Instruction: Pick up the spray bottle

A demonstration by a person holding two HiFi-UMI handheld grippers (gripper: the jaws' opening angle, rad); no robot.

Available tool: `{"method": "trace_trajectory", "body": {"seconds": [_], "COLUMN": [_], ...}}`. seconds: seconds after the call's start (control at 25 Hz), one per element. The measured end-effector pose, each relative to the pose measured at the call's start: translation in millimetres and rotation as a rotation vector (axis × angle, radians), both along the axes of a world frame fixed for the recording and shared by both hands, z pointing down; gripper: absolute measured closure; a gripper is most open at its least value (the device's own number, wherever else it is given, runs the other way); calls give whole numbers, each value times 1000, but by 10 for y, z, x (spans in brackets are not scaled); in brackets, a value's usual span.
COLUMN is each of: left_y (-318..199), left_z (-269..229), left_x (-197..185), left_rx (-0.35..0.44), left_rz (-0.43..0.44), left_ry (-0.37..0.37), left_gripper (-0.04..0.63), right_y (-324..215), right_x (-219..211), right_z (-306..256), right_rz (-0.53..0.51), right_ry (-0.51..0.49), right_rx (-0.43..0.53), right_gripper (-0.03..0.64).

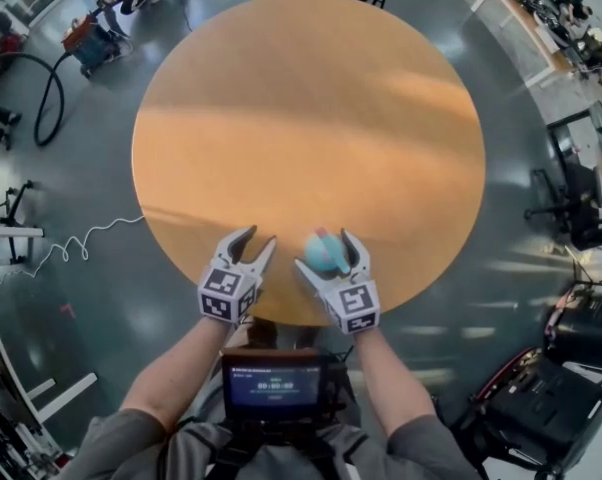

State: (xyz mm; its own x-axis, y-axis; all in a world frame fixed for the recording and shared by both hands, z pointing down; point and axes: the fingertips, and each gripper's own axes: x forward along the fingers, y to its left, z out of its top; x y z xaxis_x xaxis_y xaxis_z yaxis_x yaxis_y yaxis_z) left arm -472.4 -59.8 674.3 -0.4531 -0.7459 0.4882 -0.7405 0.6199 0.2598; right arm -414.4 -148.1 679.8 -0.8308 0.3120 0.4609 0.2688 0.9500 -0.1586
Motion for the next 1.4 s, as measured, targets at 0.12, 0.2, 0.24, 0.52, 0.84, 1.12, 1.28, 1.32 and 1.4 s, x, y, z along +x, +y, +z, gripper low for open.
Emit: {"method": "trace_trajectory", "body": {"seconds": [0.12,0.2,0.24,0.52,0.84,1.12,1.28,1.32,1.4], "left_y": [-37,-67,-77,-184,-218,-277,-259,-244,-231], "left_z": [37,37,37,-12,-162,-638,-931,-999,-1129], "left_x": [17,23,18,60,90,43,2,-10,-17], "left_rx": [2,8,10,34,62,129,182,182,180], "left_rz": [15,28,34,102,134,150,152,149,141], "left_ry": [14,15,14,19,5,-63,-103,-119,-148], "left_gripper": [410,410,410,411,415,416,416,417,420], "right_y": [4,8,11,9,7,-64,-94,-110,-166], "right_x": [-28,-42,-54,-89,-72,-140,-204,-214,-215], "right_z": [22,91,110,54,-14,-517,-858,-961,-1154], "right_rz": [-3,-15,-14,17,-4,-13,-45,-45,-38], "right_ry": [3,-6,-6,17,-15,-73,-115,-122,-132], "right_rx": [7,25,32,59,30,21,21,32,48], "right_gripper": [143,143,143,144,172,173,173,173,173]}}
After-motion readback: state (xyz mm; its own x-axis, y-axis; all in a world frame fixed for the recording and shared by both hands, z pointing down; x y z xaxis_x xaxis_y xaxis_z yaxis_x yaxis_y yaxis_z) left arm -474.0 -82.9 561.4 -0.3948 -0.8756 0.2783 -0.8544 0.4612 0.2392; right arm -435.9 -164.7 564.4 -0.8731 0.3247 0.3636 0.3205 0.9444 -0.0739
